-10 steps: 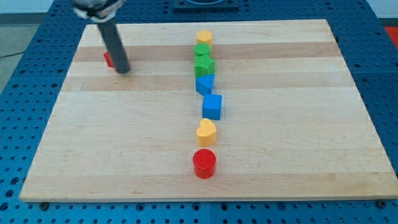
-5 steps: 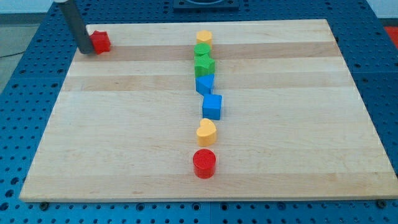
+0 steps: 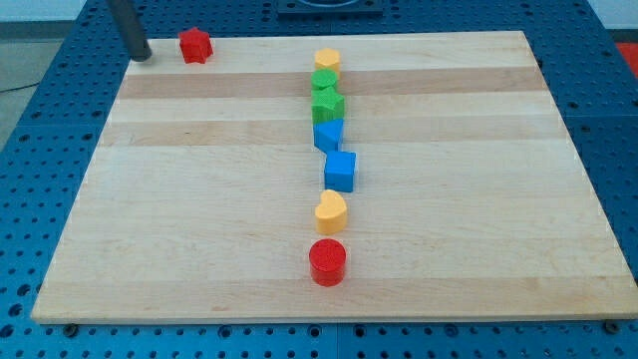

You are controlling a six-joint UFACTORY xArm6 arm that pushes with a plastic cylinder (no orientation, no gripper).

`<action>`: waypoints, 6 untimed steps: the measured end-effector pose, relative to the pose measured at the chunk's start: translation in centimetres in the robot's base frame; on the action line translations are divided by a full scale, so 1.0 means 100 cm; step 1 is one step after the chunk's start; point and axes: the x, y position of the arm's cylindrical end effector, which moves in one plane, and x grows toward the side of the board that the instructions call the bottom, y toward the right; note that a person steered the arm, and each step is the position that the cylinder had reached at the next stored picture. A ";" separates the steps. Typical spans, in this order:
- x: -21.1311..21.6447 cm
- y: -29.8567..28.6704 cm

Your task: Slide the red star diagonal to the top left of the hexagon

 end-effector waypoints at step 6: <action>-0.032 0.142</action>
